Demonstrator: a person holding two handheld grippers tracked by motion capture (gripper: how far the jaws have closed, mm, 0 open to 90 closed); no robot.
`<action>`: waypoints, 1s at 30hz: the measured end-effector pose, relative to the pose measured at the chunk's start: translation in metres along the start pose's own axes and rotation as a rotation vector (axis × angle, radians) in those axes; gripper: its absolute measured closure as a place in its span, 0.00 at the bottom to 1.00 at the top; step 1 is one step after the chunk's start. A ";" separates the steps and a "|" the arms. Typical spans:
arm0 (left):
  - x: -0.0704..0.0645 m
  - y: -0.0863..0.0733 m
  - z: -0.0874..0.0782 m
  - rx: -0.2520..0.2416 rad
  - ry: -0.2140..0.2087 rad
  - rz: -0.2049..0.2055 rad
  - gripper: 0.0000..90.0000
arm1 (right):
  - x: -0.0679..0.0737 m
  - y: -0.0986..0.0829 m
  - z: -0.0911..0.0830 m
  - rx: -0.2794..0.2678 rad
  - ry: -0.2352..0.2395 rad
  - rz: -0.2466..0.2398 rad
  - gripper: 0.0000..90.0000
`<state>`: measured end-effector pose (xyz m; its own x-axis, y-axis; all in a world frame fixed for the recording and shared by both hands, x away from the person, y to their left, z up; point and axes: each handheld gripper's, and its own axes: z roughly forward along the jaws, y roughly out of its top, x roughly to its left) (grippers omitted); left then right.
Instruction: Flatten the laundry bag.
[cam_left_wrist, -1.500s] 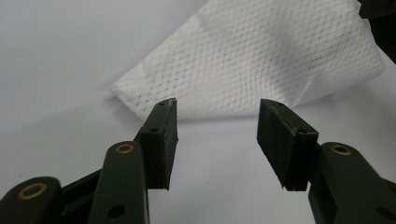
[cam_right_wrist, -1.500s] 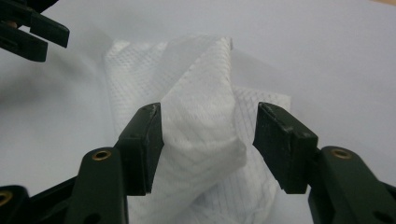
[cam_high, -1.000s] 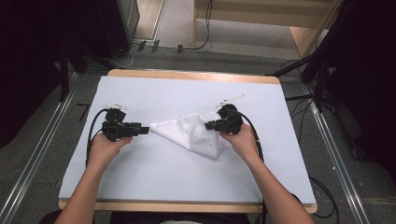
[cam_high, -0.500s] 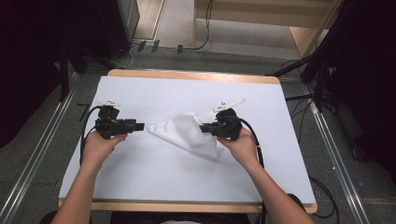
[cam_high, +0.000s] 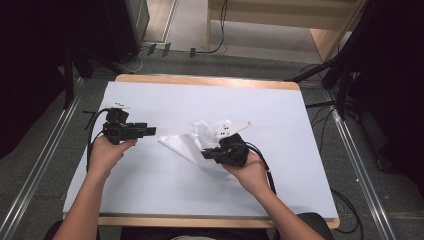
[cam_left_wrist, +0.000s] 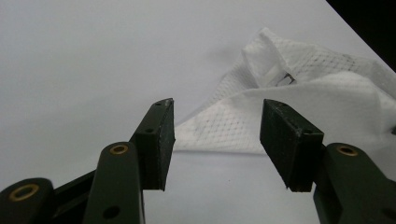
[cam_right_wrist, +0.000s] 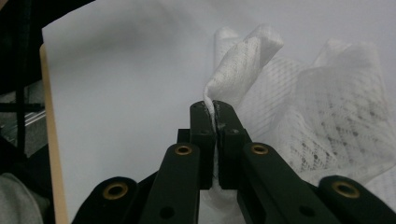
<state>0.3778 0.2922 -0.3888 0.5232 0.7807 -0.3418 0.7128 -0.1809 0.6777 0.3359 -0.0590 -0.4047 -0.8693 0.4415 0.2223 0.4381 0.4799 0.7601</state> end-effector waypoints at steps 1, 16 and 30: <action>0.000 0.001 0.001 0.001 -0.003 0.000 0.51 | 0.002 -0.001 0.000 0.000 0.002 -0.002 0.99; -0.016 0.014 0.024 0.030 -0.051 0.057 0.50 | 0.031 -0.012 -0.001 0.028 0.051 -0.020 0.83; -0.037 0.014 0.037 0.060 -0.066 0.112 0.51 | -0.006 -0.008 -0.047 -0.067 -0.076 0.041 0.77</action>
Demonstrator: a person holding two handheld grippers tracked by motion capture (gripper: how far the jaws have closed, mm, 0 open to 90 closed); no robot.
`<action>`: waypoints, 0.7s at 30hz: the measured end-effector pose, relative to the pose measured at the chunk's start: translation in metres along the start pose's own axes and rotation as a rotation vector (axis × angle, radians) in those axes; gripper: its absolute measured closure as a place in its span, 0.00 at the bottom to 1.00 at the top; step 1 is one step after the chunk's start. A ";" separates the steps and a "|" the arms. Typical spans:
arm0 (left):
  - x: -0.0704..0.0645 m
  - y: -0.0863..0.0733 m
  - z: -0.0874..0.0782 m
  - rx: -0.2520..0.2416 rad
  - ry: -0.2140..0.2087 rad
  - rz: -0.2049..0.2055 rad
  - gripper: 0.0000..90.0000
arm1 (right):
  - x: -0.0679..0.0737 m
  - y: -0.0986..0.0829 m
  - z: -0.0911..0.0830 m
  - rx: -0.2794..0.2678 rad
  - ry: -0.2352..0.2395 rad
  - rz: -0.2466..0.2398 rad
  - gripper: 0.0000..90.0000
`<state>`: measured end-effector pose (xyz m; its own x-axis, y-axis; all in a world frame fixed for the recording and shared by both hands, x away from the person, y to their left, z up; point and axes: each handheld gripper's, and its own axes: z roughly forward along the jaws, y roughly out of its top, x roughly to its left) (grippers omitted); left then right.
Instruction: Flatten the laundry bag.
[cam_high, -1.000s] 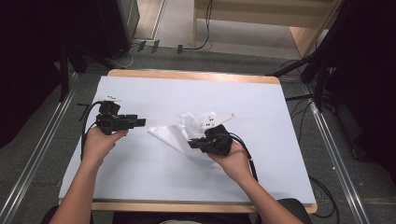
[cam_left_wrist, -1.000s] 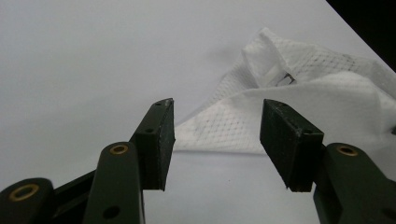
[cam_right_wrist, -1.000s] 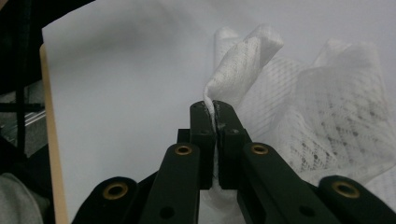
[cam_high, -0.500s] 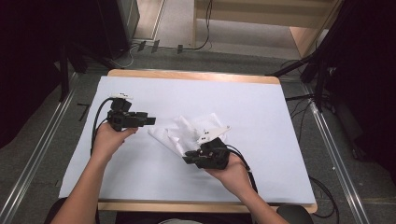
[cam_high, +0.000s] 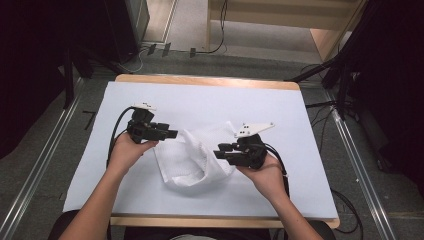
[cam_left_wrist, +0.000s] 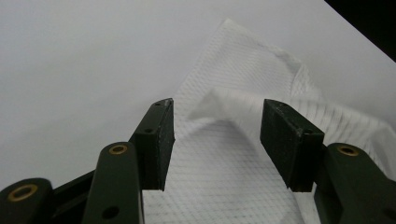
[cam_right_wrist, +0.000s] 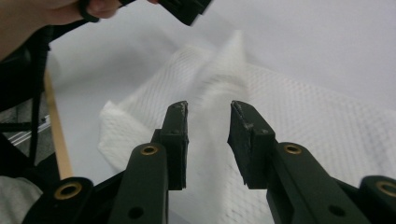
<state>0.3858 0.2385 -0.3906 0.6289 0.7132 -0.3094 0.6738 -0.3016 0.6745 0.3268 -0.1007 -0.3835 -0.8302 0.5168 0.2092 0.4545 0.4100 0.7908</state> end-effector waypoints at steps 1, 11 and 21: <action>0.000 0.000 0.000 0.000 0.000 0.000 0.51 | 0.000 0.000 0.000 0.000 0.000 0.000 0.77; 0.014 -0.017 -0.005 -0.001 0.046 -0.033 0.51 | -0.031 -0.005 0.014 0.033 -0.039 0.033 0.76; 0.025 -0.055 -0.011 0.033 0.117 -0.072 0.51 | -0.055 -0.010 0.032 0.058 -0.071 0.028 0.71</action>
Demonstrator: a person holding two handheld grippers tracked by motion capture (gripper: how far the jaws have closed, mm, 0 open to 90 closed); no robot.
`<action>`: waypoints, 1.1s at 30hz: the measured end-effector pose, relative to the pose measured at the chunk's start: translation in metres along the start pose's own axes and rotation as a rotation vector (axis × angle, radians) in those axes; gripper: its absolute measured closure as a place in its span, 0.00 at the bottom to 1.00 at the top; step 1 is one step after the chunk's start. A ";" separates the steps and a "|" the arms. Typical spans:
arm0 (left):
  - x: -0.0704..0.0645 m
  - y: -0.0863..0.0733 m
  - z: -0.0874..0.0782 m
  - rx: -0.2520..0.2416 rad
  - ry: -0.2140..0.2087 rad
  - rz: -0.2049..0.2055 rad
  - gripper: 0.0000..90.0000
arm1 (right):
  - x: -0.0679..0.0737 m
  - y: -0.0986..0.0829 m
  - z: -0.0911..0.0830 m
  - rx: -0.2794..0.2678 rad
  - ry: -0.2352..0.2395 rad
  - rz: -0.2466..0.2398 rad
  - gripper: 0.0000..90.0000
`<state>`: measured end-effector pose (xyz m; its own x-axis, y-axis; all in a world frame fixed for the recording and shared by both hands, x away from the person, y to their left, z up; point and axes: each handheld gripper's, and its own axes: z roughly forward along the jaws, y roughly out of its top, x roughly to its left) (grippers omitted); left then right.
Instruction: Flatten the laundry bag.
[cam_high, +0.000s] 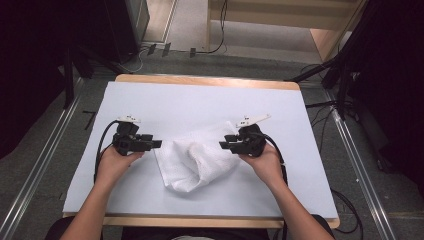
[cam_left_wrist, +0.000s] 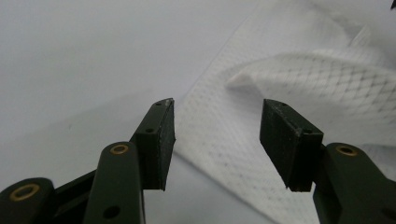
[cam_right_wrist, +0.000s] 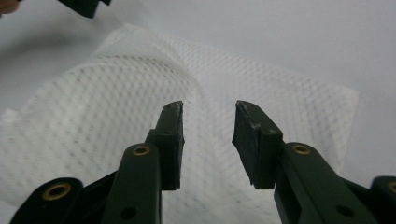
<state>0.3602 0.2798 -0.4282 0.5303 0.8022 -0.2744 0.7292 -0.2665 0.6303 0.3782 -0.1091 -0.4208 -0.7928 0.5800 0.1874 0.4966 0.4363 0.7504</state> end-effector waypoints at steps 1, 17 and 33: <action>0.001 -0.003 0.000 0.001 0.005 -0.004 0.51 | -0.004 0.000 0.002 0.002 -0.008 0.000 0.71; 0.014 -0.010 0.007 0.001 0.019 -0.011 0.50 | -0.062 0.005 0.036 0.051 -0.118 0.119 0.56; 0.008 -0.006 0.026 0.022 0.032 -0.002 0.59 | -0.071 0.005 0.059 0.099 -0.126 0.113 0.62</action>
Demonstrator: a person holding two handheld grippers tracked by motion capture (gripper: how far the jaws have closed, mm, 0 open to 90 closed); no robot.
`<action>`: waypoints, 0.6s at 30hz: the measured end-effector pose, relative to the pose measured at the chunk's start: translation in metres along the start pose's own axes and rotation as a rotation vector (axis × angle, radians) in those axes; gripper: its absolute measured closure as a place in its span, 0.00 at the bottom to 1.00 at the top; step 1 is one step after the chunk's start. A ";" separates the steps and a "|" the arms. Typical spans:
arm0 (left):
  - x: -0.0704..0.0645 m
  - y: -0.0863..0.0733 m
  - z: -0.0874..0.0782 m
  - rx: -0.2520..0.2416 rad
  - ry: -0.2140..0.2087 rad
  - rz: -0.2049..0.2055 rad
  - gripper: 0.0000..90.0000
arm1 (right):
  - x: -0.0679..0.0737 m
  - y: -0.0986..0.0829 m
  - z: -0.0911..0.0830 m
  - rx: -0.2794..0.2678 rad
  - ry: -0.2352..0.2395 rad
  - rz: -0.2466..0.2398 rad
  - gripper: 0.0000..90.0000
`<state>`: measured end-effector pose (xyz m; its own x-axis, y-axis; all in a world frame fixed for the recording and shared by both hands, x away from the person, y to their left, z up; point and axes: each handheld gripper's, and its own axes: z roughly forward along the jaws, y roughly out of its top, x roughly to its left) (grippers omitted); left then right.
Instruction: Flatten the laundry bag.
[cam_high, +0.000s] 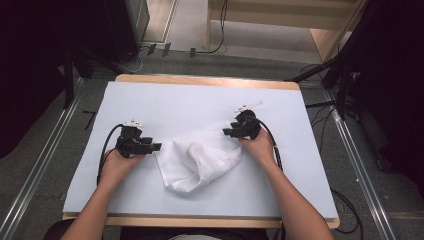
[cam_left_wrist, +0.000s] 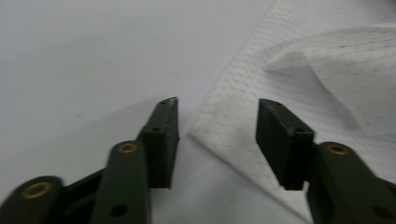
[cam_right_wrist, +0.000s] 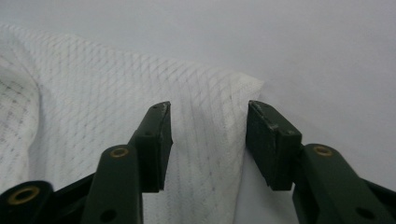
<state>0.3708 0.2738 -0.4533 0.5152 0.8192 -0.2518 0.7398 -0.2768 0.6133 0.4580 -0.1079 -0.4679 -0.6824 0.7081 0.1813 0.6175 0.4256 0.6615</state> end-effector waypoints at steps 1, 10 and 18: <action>-0.001 0.000 0.001 0.001 -0.003 0.003 0.61 | 0.002 0.000 0.000 0.005 0.010 -0.005 0.63; -0.005 0.003 0.004 0.039 0.030 0.027 0.97 | 0.014 0.002 0.003 0.030 -0.034 -0.041 0.99; 0.003 0.018 0.005 0.039 0.010 -0.017 0.99 | 0.009 0.008 -0.002 0.032 -0.014 -0.003 1.00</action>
<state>0.3877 0.2692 -0.4465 0.4986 0.8288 -0.2542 0.7646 -0.2823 0.5794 0.4564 -0.0988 -0.4594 -0.6789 0.7146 0.1688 0.6275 0.4454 0.6387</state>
